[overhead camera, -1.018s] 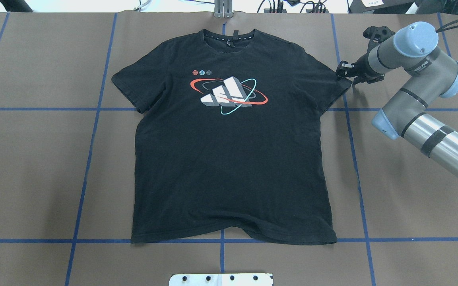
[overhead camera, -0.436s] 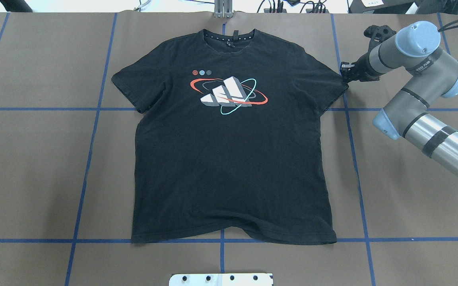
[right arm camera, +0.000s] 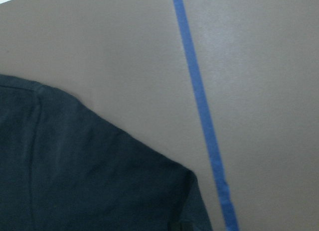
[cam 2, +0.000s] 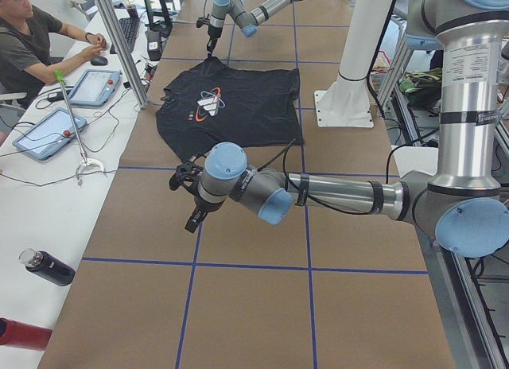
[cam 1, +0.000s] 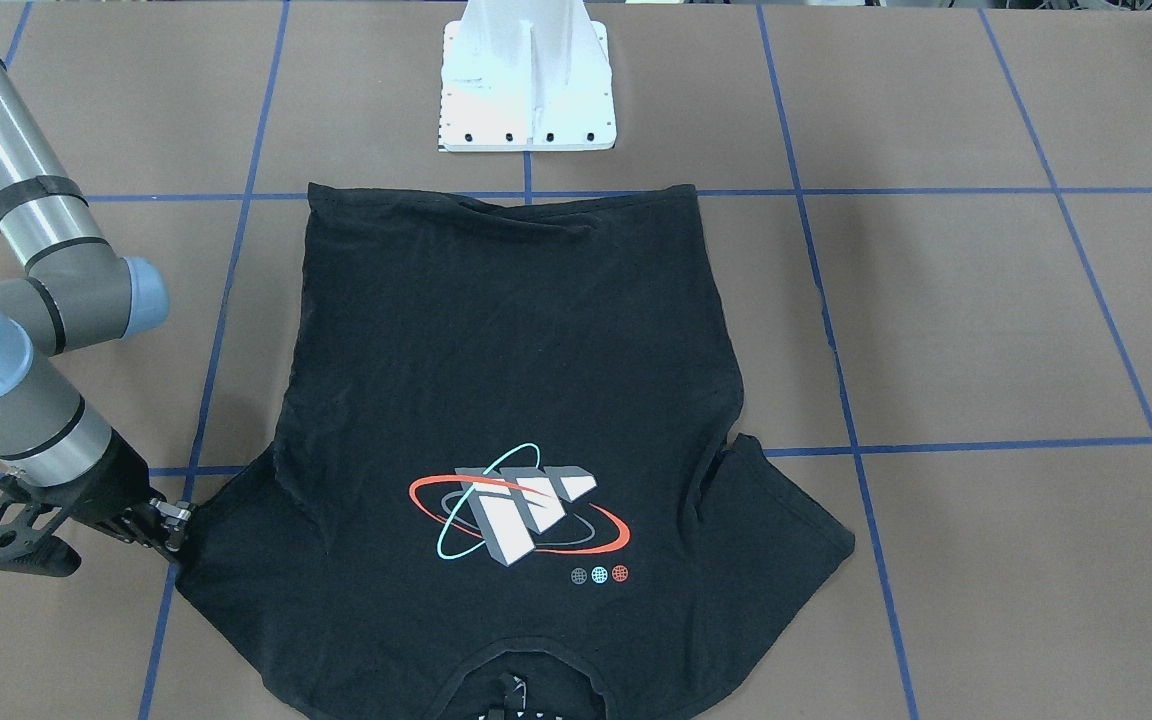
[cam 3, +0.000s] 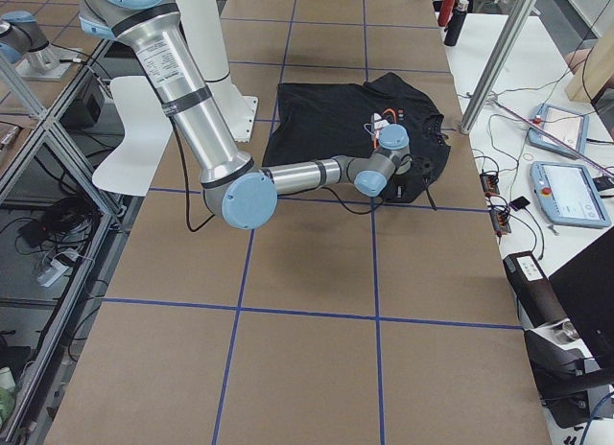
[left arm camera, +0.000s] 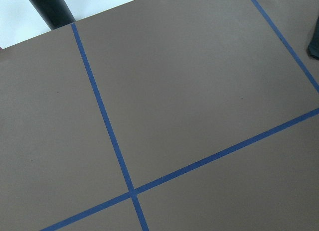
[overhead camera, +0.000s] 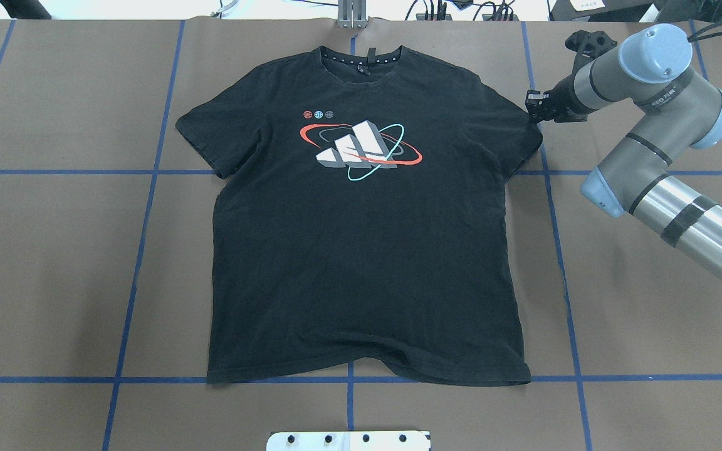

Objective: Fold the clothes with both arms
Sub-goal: 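Move the right gripper toward the T-shirt shoulder farthest from the robot, then pull the right gripper back to the sleeve while the left arm reaches in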

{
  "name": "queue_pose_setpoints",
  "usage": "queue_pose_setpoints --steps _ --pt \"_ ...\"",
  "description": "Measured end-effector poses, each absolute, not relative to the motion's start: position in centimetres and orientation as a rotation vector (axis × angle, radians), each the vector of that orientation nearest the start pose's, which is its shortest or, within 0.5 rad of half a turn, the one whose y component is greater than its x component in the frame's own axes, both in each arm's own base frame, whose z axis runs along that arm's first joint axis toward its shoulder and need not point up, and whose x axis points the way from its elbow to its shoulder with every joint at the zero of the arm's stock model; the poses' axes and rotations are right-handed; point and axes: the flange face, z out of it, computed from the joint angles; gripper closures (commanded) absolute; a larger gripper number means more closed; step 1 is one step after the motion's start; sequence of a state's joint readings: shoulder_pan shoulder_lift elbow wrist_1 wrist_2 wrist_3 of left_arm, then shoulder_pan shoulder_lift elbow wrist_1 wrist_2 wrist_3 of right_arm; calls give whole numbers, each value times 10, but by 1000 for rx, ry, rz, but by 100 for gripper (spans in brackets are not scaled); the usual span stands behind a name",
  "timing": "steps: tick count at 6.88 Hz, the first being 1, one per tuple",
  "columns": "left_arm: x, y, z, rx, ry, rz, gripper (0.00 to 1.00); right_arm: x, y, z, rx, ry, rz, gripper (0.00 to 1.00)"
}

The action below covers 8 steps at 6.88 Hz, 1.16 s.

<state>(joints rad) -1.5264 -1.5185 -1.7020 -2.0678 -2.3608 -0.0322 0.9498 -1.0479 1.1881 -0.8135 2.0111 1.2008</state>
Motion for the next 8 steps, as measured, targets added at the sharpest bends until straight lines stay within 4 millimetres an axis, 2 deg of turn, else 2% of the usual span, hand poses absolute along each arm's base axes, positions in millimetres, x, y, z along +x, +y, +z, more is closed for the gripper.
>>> queue_pose_setpoints --steps 2,4,5,7,8 --pt "-41 -493 560 516 788 239 0 -395 -652 393 169 -993 391 100" --pt "-41 -493 560 516 788 239 0 -430 -658 343 140 -1001 431 100" --pt "-41 -493 560 516 788 239 0 -445 -660 329 138 -999 447 100" --pt "-41 -493 559 519 789 240 0 -467 -665 316 143 -986 462 100" --pt "-40 -492 557 519 797 240 0 -475 -666 314 148 -978 465 90"
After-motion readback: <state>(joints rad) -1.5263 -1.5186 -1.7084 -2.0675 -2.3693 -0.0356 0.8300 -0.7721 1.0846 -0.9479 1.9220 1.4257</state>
